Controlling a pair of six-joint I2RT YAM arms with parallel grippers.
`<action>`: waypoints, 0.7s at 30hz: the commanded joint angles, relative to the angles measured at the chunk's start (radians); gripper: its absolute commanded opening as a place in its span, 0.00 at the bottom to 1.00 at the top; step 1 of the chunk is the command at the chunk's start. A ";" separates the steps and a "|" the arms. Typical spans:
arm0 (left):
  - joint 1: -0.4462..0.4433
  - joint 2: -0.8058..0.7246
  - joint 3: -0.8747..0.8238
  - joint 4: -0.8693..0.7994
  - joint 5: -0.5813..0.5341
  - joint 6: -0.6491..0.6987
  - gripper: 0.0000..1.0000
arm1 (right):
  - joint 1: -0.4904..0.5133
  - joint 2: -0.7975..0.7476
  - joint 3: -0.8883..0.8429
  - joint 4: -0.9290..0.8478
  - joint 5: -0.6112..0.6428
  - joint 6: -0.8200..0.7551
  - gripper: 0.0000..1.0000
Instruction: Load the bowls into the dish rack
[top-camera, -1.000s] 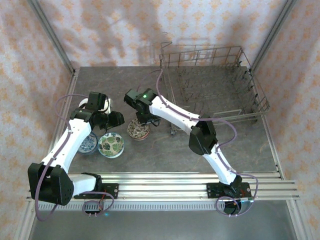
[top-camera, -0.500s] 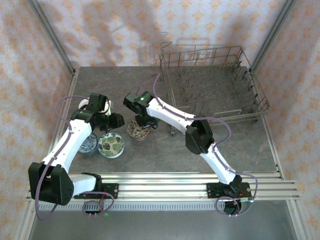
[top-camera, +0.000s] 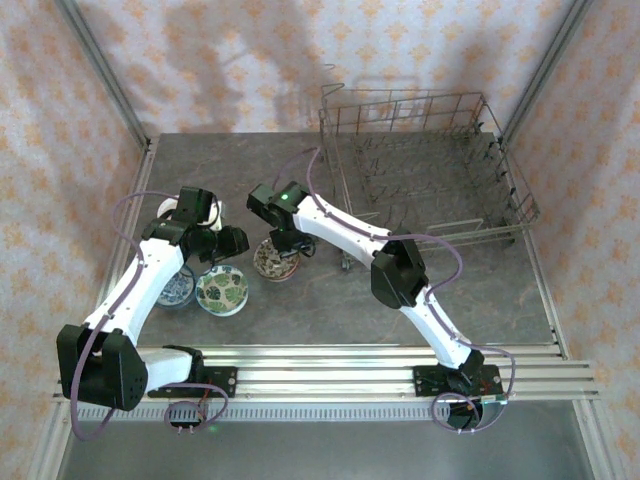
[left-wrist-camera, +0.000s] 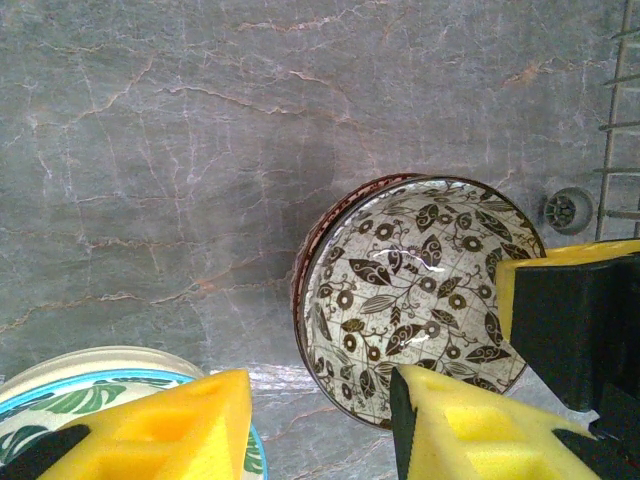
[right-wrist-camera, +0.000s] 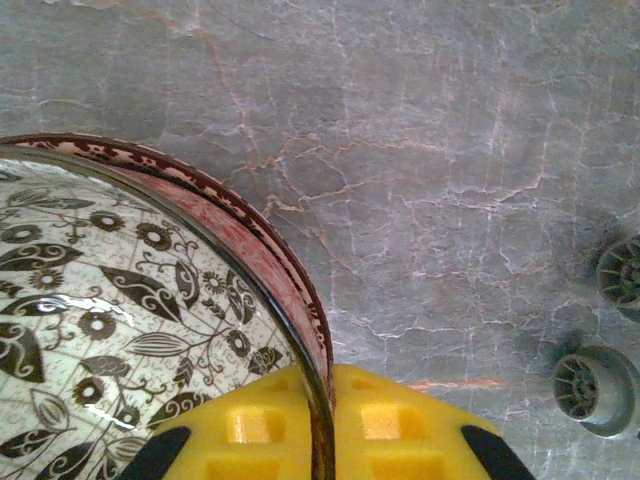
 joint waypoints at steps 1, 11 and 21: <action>0.006 -0.004 -0.019 -0.011 -0.022 0.020 0.42 | 0.008 0.011 0.031 -0.019 -0.002 0.007 0.07; 0.007 -0.026 -0.029 -0.014 -0.019 0.006 0.42 | 0.009 -0.051 0.027 -0.007 0.026 0.017 0.03; 0.006 -0.089 -0.017 -0.027 -0.001 -0.030 0.43 | 0.016 -0.129 0.002 0.034 0.039 0.031 0.00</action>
